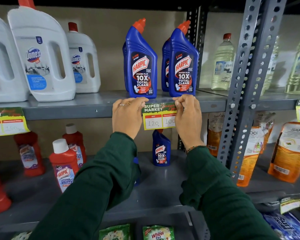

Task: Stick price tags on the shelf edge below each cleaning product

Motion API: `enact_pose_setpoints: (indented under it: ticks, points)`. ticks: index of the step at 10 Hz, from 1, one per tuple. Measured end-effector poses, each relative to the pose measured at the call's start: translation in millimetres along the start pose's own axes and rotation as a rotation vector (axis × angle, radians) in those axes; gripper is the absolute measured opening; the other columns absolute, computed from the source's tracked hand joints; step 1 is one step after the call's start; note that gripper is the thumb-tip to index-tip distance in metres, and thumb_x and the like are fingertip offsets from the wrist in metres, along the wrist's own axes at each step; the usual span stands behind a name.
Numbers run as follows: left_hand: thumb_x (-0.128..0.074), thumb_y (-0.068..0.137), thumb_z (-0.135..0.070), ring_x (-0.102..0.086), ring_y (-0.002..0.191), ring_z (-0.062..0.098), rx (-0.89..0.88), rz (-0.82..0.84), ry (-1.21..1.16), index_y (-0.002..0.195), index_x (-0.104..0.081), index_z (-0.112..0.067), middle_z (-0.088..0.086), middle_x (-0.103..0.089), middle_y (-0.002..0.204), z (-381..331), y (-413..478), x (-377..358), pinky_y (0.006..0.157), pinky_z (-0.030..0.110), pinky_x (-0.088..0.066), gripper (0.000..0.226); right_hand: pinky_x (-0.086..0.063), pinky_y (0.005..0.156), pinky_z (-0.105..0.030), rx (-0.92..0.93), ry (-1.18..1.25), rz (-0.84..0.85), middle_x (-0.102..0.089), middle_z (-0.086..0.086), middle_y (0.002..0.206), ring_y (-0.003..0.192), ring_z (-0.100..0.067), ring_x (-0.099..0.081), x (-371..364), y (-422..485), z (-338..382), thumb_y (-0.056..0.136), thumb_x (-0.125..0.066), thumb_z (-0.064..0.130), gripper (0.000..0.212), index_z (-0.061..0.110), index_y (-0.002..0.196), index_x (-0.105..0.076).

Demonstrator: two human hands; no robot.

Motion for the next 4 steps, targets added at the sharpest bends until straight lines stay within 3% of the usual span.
enact_pose_setpoints:
  ticks: [1,3,4]
  points:
    - [-0.056,0.087,-0.004,-0.062,0.092,0.029,-0.007,0.006,0.004,0.102,-0.064,-0.01,0.012,-0.073,0.089,-3,-1,0,0.089,0.042,-0.034,0.018,-0.05,0.075,-0.046,-0.006,0.009,0.011,-0.061,-0.011,0.103,0.097,-0.021,-0.051,1,-4,0,0.093,-0.046,0.008,0.001,0.009,0.092,-0.047]
    - [-0.047,0.09,0.002,-0.054,0.108,0.03,-0.001,0.106,-0.041,0.118,-0.056,-0.009,0.016,-0.065,0.114,3,-1,-3,0.097,0.039,-0.031,0.032,-0.049,0.089,-0.049,-0.068,0.226,0.124,-0.057,-0.012,0.121,0.114,-0.021,-0.052,4,-3,3,0.095,-0.036,0.003,0.021,0.008,0.115,-0.043]
    - [-0.041,0.096,-0.005,-0.038,0.129,0.033,-0.03,0.081,0.006,0.129,-0.045,-0.01,0.019,-0.051,0.134,3,-4,7,0.106,0.046,-0.028,0.035,-0.034,0.109,-0.045,-0.014,0.187,0.227,-0.038,-0.008,0.145,0.134,-0.013,-0.032,11,-33,17,0.099,-0.029,0.023,0.038,0.016,0.136,-0.028]
Point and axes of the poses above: each hand's wrist, its own y-axis towards the middle knuckle, its own x-axis out of the back of the hand, z = x × y, the point moved 10 cm from there along y, towards the middle knuckle
